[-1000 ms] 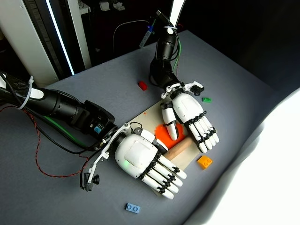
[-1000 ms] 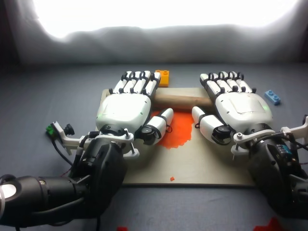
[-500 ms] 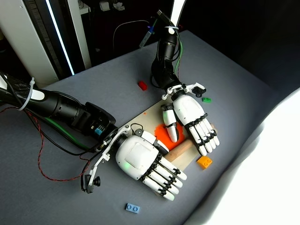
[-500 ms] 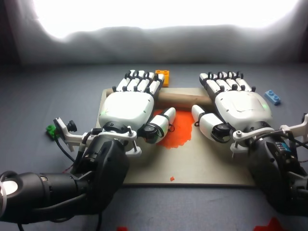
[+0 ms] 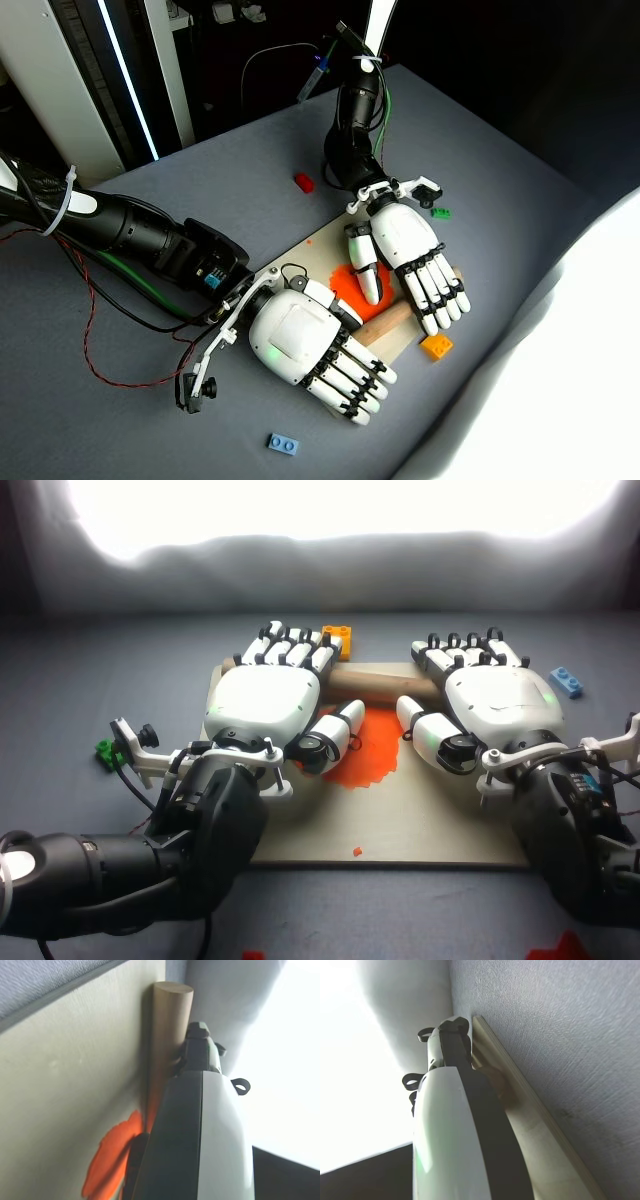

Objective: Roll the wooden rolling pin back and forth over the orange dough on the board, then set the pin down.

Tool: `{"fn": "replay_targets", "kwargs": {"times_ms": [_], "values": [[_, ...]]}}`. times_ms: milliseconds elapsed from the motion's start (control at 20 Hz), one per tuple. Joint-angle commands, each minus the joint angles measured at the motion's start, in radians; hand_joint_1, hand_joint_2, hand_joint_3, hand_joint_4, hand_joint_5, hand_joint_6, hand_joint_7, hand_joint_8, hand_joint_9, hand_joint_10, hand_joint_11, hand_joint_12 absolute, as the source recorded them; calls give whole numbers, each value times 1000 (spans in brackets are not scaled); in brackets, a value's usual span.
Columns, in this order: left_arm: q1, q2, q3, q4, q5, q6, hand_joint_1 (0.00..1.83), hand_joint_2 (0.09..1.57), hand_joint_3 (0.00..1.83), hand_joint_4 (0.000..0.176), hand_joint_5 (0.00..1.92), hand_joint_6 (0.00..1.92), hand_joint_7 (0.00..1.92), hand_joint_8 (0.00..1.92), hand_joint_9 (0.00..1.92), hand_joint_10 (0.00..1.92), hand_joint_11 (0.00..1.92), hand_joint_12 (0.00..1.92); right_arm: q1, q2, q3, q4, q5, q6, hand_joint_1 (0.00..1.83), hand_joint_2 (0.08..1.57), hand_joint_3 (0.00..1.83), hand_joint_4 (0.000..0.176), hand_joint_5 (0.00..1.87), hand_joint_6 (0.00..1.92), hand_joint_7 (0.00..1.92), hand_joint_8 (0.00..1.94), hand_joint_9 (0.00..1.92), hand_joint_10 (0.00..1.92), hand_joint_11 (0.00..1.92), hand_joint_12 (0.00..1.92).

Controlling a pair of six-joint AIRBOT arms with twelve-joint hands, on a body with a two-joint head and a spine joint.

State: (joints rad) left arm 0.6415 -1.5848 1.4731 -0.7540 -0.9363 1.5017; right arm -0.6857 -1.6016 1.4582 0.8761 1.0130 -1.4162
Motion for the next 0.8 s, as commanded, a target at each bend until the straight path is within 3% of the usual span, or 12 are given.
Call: {"fn": "replay_targets", "kwargs": {"times_ms": [0, 250, 400, 750], "values": [[-6, 8, 5, 38, -86, 0, 0, 1555, 2, 0, 186, 17, 181, 5, 108, 13, 27, 29, 12, 2, 4, -44, 106, 3, 0, 1571, 71, 0, 316, 15, 349, 10, 281, 12, 0, 516], [-6, 8, 2, 39, -79, 1, 0, 1552, 0, 0, 215, 3, 213, 2, 146, 4, 0, 177, 15, -2, 4, -45, 125, 4, 0, 1571, 58, 0, 319, 7, 353, 3, 271, 3, 0, 540], [-6, 11, -3, 44, -77, 4, 0, 1551, 0, 0, 224, 5, 214, 1, 147, 3, 0, 185, 14, -2, 1, -45, 128, 4, 0, 1571, 68, 0, 346, 12, 379, 7, 293, 8, 0, 590], [4, 27, -21, 70, -67, 2, 0, 1554, 0, 0, 231, 4, 222, 5, 151, 3, 0, 186, 7, -1, -16, -45, 148, 3, 0, 1571, 69, 0, 344, 6, 366, 2, 265, 4, 0, 510]]}}
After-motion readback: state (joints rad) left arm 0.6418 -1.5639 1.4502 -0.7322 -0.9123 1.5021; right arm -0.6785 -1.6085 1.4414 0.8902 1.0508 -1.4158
